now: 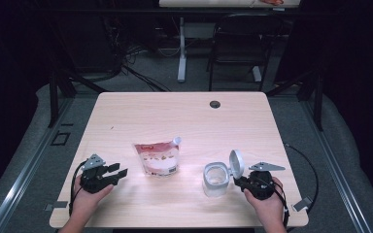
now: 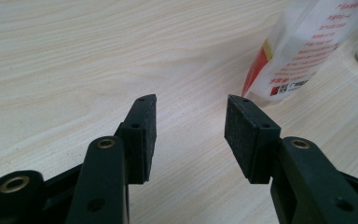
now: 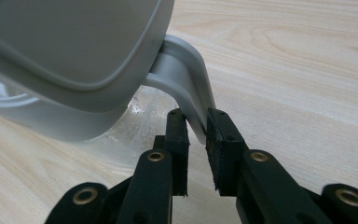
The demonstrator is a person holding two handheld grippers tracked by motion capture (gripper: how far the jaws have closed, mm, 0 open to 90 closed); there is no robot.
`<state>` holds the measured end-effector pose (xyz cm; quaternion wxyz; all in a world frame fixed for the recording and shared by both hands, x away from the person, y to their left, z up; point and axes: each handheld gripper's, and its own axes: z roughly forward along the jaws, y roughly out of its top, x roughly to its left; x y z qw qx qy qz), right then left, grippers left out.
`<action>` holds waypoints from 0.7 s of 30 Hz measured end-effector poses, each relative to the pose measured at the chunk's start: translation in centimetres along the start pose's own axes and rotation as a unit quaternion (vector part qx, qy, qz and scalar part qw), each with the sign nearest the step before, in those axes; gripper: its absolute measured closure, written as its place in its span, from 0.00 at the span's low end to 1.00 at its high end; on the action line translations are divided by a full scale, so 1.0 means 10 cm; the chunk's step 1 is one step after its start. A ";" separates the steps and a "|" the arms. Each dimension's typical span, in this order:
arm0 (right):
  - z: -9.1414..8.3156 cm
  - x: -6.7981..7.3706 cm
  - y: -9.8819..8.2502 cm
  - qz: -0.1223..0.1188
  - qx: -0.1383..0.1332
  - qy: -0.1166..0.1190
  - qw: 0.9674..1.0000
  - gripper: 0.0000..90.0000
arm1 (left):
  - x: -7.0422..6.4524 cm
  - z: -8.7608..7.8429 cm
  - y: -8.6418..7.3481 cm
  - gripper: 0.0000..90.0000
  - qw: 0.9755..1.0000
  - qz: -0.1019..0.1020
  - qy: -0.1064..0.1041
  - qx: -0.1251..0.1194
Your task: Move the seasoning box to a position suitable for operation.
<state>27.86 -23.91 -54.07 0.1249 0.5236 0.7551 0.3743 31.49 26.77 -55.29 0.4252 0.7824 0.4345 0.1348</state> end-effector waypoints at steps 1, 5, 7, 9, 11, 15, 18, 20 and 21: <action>0.00 0.00 0.00 0.000 0.000 -0.001 1.000 0.88 | 0.00 0.00 0.00 0.60 1.000 0.000 0.000 0.000; 0.01 -0.01 0.00 0.009 -0.004 -0.001 1.000 0.88 | 0.00 0.00 0.00 0.60 1.000 0.001 0.000 0.000; 0.01 -0.02 0.01 0.008 -0.003 -0.002 1.000 0.88 | 0.00 0.00 0.00 0.60 1.000 0.000 0.000 0.000; 0.02 -0.02 0.01 0.013 -0.007 -0.008 1.000 0.88 | 0.00 0.00 0.00 0.60 1.000 0.001 0.000 0.001; 0.03 -0.04 0.02 0.012 -0.009 -0.008 1.000 0.88 | 0.00 0.01 0.00 0.60 1.000 0.001 -0.001 0.000; 0.04 -0.08 0.03 0.023 -0.011 0.004 1.000 0.85 | 0.00 0.01 0.00 0.60 1.000 0.000 -0.001 0.000; 0.08 -0.14 0.01 0.046 -0.019 0.024 0.998 0.82 | 0.00 0.02 0.00 0.60 1.000 0.003 -0.001 0.002; 0.09 -0.16 0.01 0.054 -0.022 0.030 0.998 0.80 | -0.01 0.02 0.00 0.60 1.000 0.001 -0.001 0.002; 0.10 -0.16 0.01 0.056 -0.023 0.032 0.998 0.79 | -0.01 0.02 0.00 0.60 1.000 0.001 -0.001 0.002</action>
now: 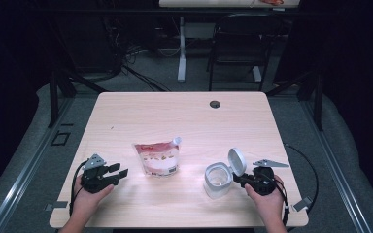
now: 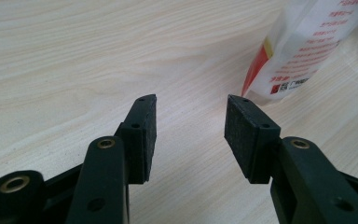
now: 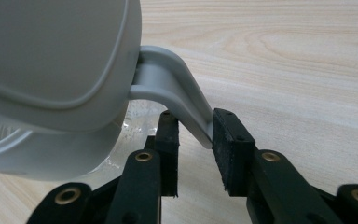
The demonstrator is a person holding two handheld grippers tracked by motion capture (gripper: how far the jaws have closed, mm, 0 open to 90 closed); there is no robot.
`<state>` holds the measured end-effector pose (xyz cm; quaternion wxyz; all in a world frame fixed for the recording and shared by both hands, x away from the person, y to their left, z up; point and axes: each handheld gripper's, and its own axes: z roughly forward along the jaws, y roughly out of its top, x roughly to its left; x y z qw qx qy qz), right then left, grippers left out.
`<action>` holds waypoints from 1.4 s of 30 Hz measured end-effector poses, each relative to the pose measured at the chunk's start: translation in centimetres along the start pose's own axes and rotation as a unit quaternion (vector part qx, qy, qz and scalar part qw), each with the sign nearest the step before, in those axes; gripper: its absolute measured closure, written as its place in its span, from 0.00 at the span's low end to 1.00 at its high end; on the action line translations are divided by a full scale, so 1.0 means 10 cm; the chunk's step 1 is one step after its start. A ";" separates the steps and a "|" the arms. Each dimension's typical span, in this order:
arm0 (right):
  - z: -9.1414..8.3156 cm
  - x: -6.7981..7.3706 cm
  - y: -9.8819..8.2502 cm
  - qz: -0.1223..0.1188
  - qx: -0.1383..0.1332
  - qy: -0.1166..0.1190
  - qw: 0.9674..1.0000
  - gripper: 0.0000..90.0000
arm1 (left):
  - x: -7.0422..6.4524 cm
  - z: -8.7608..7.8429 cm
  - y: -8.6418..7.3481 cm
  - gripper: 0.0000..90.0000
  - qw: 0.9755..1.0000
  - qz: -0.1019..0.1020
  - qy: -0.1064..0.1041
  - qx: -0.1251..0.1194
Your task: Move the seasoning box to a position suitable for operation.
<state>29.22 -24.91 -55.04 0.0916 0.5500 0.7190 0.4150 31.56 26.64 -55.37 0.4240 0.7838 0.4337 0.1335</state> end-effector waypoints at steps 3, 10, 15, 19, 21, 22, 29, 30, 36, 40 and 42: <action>0.03 0.01 0.01 -0.009 0.001 -0.002 1.000 0.79 | 0.01 0.00 0.00 0.60 1.000 0.001 0.000 0.000; 0.10 0.05 0.05 -0.034 0.008 -0.016 0.999 0.82 | 0.00 0.01 0.00 0.60 1.000 0.002 0.000 0.001; 0.11 0.08 0.06 -0.052 0.004 -0.034 0.998 0.84 | 0.00 0.00 0.00 0.60 1.000 0.002 0.000 0.000; 0.12 0.11 0.06 -0.061 -0.003 -0.046 0.997 0.85 | 0.00 0.00 0.00 0.60 1.000 0.002 0.001 0.000; 0.13 0.11 0.06 -0.064 -0.005 -0.051 0.997 0.85 | 0.00 0.00 0.00 0.60 1.000 0.002 0.001 -0.001; 0.14 0.11 0.06 -0.064 -0.009 -0.053 0.996 0.85 | 0.00 0.00 0.00 0.60 1.000 0.002 0.001 -0.001; 0.17 0.11 0.08 -0.074 -0.015 -0.066 0.995 0.86 | 0.00 0.00 0.00 0.60 1.000 0.002 0.001 0.000; 0.17 0.11 0.09 -0.074 -0.015 -0.067 0.995 0.86 | 0.00 0.00 0.00 0.60 1.000 0.003 0.001 0.000; 0.20 0.10 0.11 -0.068 -0.019 -0.064 0.995 0.86 | 0.00 -0.01 0.00 0.60 1.000 0.003 0.002 0.002; 0.24 0.11 0.14 -0.069 -0.021 -0.070 0.995 0.86 | 0.01 -0.01 -0.01 0.60 1.000 0.002 0.003 0.001; 0.26 0.10 0.15 -0.069 -0.026 -0.070 0.995 0.86 | 0.01 -0.01 -0.01 0.60 1.000 0.002 0.002 0.001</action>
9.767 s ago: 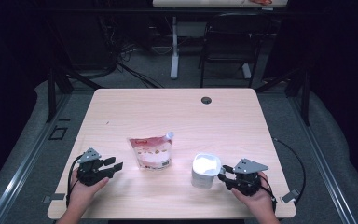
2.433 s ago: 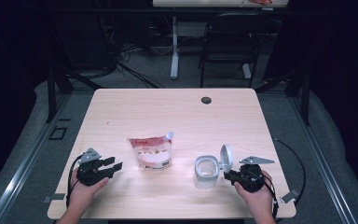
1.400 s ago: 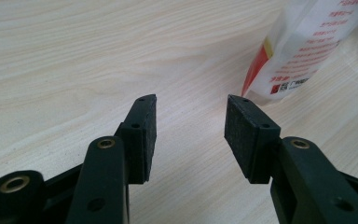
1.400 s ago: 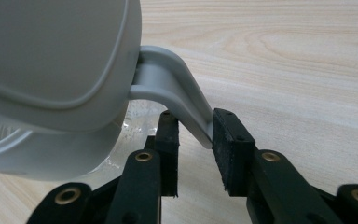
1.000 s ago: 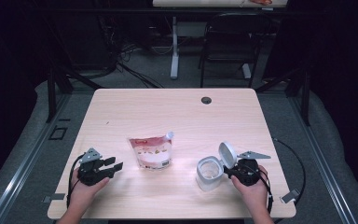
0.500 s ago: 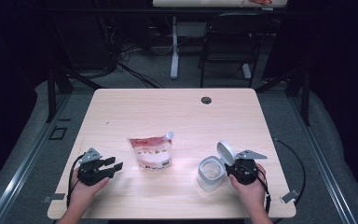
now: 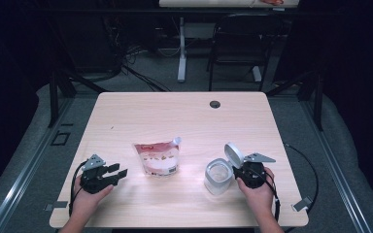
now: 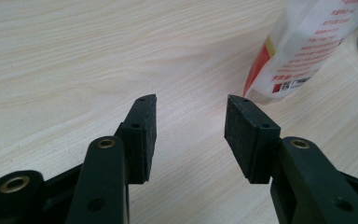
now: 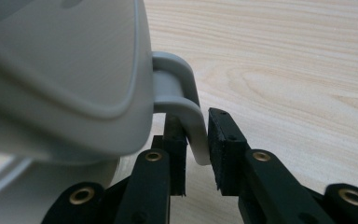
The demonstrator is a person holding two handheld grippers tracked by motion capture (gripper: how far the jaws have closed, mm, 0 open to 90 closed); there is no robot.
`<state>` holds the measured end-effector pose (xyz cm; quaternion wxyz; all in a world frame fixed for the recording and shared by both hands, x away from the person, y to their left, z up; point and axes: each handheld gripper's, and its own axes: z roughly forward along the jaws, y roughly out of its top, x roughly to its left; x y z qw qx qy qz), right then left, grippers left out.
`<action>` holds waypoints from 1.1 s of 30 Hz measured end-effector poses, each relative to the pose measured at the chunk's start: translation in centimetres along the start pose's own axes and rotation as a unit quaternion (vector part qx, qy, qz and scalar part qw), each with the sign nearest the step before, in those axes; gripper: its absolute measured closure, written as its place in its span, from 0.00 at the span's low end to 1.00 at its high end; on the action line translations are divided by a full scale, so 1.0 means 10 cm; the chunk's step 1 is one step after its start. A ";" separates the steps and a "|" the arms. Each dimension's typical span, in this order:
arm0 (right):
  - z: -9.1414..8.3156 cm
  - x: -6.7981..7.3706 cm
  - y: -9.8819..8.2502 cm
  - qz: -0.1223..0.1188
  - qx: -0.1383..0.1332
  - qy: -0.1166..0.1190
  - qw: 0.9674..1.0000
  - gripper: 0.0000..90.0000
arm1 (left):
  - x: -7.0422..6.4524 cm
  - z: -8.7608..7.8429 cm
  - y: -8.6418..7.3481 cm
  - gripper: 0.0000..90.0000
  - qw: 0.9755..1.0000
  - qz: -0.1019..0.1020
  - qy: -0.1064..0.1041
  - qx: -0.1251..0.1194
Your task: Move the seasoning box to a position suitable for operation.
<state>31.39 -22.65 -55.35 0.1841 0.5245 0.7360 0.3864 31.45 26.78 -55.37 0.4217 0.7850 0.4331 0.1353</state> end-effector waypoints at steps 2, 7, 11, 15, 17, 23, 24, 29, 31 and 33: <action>0.01 0.00 0.01 0.001 0.000 -0.002 1.000 0.86 | 0.00 0.00 0.00 0.60 1.000 0.000 0.000 0.000; 0.02 0.00 0.02 0.007 0.000 -0.015 1.000 0.87 | 0.00 0.00 0.00 0.60 1.000 0.001 0.000 0.003; 0.02 -0.01 0.02 0.010 -0.004 -0.010 1.000 0.86 | 0.00 0.00 0.00 0.60 1.000 0.000 0.001 0.001; 0.01 -0.04 0.01 0.019 -0.003 0.001 1.000 0.84 | 0.00 0.00 0.00 0.60 1.000 0.000 0.000 0.003; 0.01 -0.05 0.00 0.031 -0.007 0.010 0.999 0.84 | 0.00 0.00 0.00 0.60 1.000 0.001 0.000 0.003; -0.05 -0.08 -0.03 0.035 0.003 0.022 0.999 0.81 | 0.00 0.01 0.00 0.60 1.000 0.000 -0.002 0.001; -0.07 -0.08 -0.04 0.038 -0.002 0.022 0.999 0.81 | 0.00 0.01 0.01 0.60 1.000 0.001 -0.003 0.000; -0.18 -0.12 -0.09 0.038 0.006 0.026 0.999 0.77 | -0.02 0.01 0.02 0.61 1.000 -0.001 -0.010 0.000; -0.24 -0.12 -0.10 0.037 0.008 0.023 0.999 0.75 | -0.02 0.01 0.02 0.61 1.000 0.000 -0.011 -0.003; -0.29 -0.12 -0.12 0.035 0.008 0.022 0.999 0.74 | -0.03 0.00 0.02 0.61 1.000 -0.001 -0.012 -0.005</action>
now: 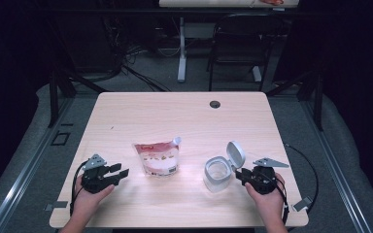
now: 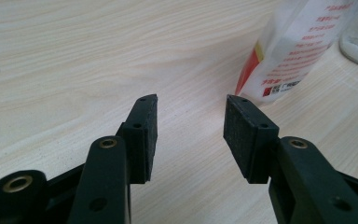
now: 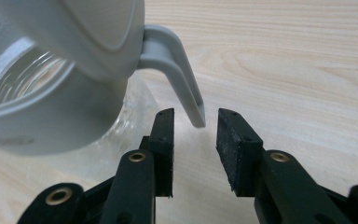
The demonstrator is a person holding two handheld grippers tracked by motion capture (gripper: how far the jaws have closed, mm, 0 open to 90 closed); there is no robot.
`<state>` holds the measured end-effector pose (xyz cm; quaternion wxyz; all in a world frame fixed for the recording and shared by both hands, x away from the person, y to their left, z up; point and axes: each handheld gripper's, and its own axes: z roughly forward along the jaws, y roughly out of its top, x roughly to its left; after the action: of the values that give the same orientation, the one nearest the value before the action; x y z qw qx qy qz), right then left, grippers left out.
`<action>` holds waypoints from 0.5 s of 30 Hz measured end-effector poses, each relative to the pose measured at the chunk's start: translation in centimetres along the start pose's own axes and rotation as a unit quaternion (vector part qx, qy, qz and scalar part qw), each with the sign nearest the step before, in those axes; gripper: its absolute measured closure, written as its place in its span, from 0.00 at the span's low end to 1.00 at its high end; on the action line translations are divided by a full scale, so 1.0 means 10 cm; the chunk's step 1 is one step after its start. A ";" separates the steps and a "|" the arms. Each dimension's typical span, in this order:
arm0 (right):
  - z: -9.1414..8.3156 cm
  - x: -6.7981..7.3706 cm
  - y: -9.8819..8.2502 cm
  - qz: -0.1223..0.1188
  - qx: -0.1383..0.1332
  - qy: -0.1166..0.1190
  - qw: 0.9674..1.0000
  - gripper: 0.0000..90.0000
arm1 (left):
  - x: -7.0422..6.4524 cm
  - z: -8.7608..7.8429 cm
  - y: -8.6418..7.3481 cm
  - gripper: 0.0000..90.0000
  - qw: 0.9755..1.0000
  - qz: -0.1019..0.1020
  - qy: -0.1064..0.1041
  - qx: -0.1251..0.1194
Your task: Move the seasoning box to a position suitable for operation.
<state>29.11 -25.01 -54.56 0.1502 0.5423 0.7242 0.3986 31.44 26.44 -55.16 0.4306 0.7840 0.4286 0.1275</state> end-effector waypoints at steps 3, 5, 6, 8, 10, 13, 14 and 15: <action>-0.06 0.00 -0.02 -0.003 0.000 0.001 1.000 0.72 | 0.00 -0.03 0.02 0.62 1.000 0.002 -0.007 -0.002; -0.10 0.00 -0.04 -0.004 -0.003 0.001 1.000 0.71 | -0.01 -0.06 0.03 0.63 1.000 0.000 -0.013 -0.004; -0.12 0.00 -0.05 -0.005 0.000 -0.001 1.000 0.70 | -0.01 -0.07 0.04 0.63 1.000 0.002 -0.011 -0.009; -0.14 0.01 -0.06 -0.008 0.000 -0.004 1.000 0.70 | -0.02 -0.10 0.06 0.64 1.000 0.006 -0.013 -0.010; -0.17 0.02 -0.07 -0.012 0.000 -0.005 1.000 0.69 | -0.03 -0.13 0.07 0.64 1.000 0.007 -0.015 -0.013; -0.21 0.04 -0.09 -0.019 -0.005 -0.005 1.000 0.69 | -0.06 -0.16 0.09 0.64 1.000 0.012 -0.017 -0.010; -0.22 0.04 -0.09 -0.022 -0.004 -0.004 1.000 0.68 | -0.07 -0.16 0.08 0.64 1.000 0.015 -0.019 -0.011; -0.24 0.04 -0.10 -0.022 -0.008 -0.004 1.000 0.67 | -0.07 -0.16 0.08 0.64 1.000 0.019 -0.018 -0.010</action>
<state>26.78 -25.71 -53.66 0.1655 0.5268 0.7322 0.3987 30.57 26.58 -53.43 0.4436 0.7896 0.4049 0.1260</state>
